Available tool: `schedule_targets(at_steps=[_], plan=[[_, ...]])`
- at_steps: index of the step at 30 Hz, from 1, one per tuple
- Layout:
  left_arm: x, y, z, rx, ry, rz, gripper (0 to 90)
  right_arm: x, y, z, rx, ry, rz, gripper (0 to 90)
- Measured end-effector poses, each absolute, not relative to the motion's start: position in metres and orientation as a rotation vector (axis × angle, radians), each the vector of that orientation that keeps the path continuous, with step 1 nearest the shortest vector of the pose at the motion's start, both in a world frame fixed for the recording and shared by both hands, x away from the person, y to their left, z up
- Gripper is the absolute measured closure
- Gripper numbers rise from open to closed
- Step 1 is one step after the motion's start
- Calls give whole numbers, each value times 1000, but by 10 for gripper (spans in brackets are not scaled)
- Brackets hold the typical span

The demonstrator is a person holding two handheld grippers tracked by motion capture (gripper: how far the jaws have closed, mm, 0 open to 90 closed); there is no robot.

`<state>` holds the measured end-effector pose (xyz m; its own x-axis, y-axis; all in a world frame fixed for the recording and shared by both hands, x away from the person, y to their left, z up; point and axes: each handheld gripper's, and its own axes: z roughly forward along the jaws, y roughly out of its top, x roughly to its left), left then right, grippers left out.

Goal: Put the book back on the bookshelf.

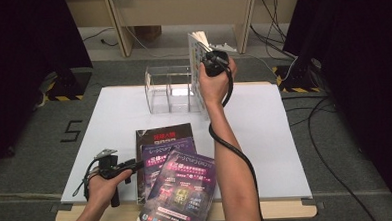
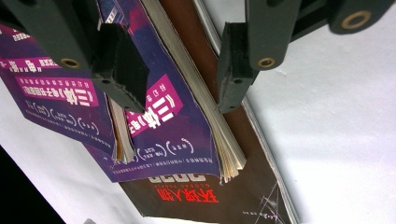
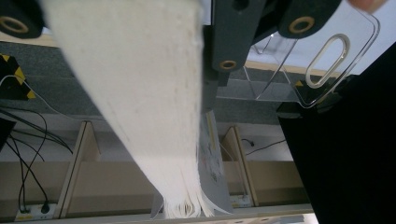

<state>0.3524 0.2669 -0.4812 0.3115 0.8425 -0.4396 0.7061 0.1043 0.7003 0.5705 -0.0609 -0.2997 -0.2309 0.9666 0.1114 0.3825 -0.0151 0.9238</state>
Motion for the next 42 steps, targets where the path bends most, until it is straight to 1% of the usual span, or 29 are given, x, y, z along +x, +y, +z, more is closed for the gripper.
schedule_targets(at_steps=[8,13,23,29,35,42], plan=[[353,267,-482,1632,1432,179,526,577,-59,-303,1423,1645,1244,744],[353,267,-481,1636,1429,177,527,578,-56,-313,1432,1668,1217,743],[352,264,-481,1643,1423,174,527,569,-54,-323,1427,1670,1155,732],[351,262,-482,1648,1420,174,527,563,-64,-320,1470,1682,1167,702],[351,261,-482,1652,1421,174,526,562,-64,-315,1471,1692,1177,665],[351,262,-482,1651,1421,174,526,566,-63,-310,1481,1712,1159,648]])
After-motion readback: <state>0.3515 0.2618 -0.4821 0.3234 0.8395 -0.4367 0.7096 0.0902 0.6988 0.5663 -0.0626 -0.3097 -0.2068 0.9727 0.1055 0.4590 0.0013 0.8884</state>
